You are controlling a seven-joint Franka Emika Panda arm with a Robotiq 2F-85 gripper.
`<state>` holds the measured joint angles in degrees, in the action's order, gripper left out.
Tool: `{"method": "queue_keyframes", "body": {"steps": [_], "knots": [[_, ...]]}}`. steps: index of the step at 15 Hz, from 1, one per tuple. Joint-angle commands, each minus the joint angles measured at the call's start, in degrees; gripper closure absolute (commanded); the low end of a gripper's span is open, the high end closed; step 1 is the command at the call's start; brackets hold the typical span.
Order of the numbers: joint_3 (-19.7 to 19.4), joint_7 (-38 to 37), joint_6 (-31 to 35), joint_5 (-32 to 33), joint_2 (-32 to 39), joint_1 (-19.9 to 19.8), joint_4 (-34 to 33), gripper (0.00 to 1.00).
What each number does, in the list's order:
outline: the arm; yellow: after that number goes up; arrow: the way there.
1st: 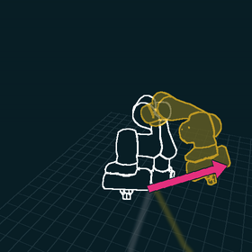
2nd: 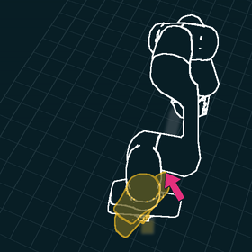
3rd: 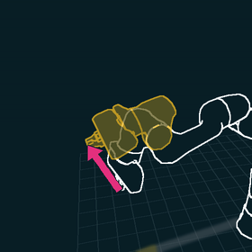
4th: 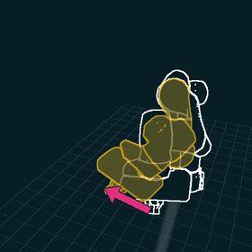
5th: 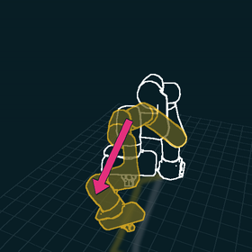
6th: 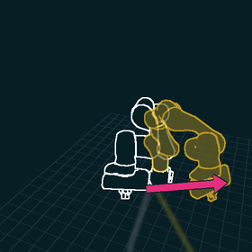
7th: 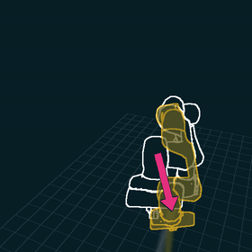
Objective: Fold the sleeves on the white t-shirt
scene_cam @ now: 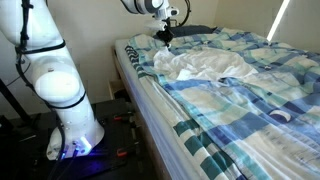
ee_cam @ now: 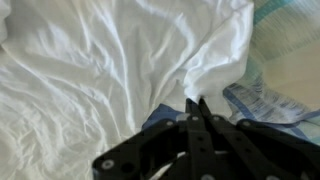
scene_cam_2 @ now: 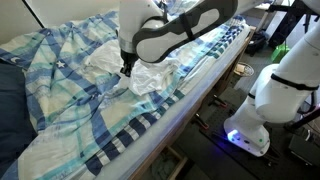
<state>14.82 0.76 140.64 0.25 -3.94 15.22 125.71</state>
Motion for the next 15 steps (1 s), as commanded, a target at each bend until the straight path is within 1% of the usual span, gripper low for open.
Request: {"method": "queue_keyframes", "body": {"steps": [1, 7, 10, 15], "knots": [[-0.22, -2.65, 2.6, 0.31, -1.42, -0.66, 1.48, 0.99], [0.35, -11.48, 3.66, 0.43, -6.1, -0.83, 6.73, 0.99], [0.33, -14.92, 6.23, -0.54, -8.7, -1.09, 11.13, 0.99], [-0.04, -17.85, 9.48, -1.09, -12.26, -2.02, 16.94, 0.99]]}}
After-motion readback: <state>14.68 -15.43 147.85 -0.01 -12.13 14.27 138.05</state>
